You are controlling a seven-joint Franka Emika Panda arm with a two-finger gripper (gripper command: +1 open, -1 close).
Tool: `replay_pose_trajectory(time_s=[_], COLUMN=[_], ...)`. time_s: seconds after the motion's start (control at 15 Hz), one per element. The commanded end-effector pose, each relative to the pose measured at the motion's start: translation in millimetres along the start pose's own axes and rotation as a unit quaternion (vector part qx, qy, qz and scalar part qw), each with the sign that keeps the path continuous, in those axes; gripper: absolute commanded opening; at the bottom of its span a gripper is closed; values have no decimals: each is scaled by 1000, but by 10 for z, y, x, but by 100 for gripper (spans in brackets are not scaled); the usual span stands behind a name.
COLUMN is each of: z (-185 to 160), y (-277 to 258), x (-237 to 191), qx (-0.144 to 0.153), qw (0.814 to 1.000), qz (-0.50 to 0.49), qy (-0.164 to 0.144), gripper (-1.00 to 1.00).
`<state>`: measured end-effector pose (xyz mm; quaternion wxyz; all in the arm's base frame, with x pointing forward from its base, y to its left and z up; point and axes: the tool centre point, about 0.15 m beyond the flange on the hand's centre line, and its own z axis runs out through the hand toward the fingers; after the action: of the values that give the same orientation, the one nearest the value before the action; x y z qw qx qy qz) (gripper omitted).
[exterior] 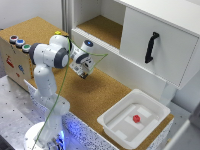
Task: Sweep the purple block to the right
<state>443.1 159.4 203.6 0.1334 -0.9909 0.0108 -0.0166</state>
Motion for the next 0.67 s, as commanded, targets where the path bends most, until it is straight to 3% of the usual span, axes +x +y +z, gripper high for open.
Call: replay_pose_trajectory(time_s=[0.0, 0.6], z=[-181, -440], y=[454, 1227], x=[-67, -68], qx=[-20, -27], qw=[999, 999], qz=[14, 38], qy=[20, 16], gripper=[-100, -100])
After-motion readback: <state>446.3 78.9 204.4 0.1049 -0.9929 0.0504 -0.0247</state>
